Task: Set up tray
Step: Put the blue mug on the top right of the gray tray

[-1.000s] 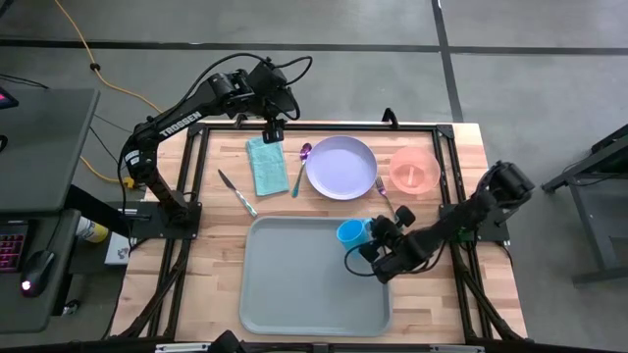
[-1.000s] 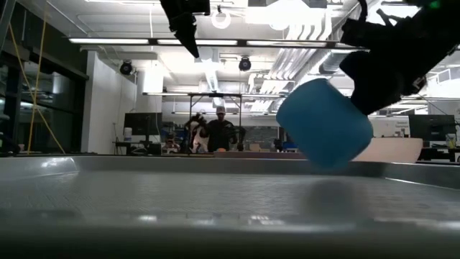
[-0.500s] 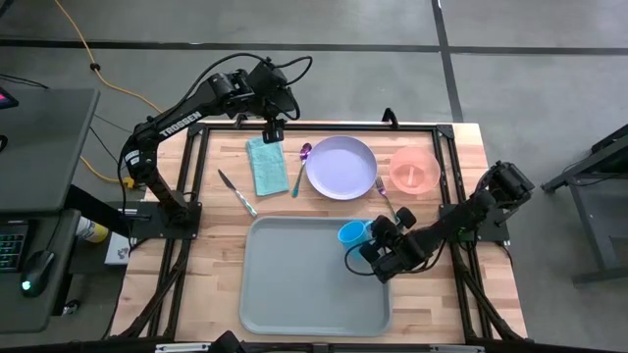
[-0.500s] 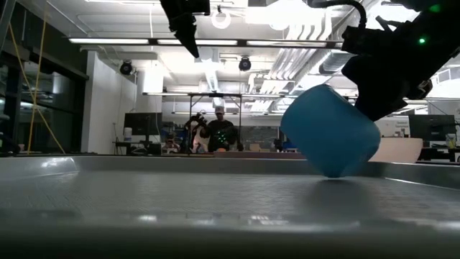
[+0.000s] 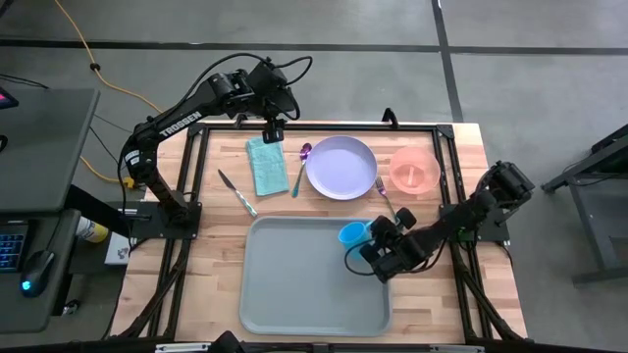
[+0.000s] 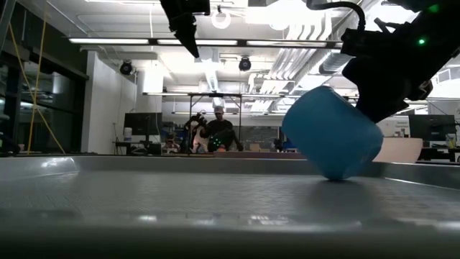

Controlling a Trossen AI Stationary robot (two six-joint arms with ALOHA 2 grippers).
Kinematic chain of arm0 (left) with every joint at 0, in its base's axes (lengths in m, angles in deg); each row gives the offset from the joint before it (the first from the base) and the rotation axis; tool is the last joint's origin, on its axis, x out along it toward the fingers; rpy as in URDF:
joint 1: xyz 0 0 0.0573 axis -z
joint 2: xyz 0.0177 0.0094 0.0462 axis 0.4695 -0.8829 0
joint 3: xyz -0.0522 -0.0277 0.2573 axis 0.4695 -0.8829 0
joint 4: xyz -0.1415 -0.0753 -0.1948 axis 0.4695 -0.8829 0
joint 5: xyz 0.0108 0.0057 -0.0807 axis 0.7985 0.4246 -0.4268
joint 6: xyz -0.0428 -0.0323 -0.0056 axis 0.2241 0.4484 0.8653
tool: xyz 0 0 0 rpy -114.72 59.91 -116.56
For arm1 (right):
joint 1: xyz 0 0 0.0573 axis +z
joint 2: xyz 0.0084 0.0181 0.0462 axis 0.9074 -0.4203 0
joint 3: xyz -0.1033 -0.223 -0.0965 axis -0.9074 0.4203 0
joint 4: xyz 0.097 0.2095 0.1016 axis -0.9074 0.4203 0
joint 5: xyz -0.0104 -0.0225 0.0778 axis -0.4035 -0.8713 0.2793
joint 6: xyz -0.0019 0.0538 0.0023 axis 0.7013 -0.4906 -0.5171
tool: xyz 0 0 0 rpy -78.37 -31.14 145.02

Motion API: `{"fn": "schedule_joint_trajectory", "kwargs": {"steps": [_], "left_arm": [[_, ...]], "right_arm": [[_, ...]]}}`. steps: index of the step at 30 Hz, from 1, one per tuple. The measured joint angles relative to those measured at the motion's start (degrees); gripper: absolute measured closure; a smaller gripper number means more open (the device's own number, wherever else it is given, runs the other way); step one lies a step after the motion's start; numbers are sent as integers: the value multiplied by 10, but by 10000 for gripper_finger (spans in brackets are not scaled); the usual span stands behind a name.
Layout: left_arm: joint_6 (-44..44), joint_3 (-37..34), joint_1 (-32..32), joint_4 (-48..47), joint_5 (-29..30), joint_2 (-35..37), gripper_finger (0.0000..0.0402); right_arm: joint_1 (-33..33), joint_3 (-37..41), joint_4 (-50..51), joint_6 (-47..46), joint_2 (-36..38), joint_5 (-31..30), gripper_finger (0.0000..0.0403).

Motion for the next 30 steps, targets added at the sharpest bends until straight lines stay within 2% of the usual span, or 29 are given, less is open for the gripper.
{"fn": "schedule_joint_trajectory", "kwargs": {"steps": [6, 12, 30], "left_arm": [[0, 0, 0, 0, 0, 0, 108], [0, 0, 0, 0, 0, 0, 108], [-2, 0, 0, 0, 0, 0, 108]], "right_arm": [[10, 0, -2, 24, 23, -26, 364], [13, 0, -2, 45, 48, -33, 364], [58, 0, -1, 47, 57, 0, 367]]}}
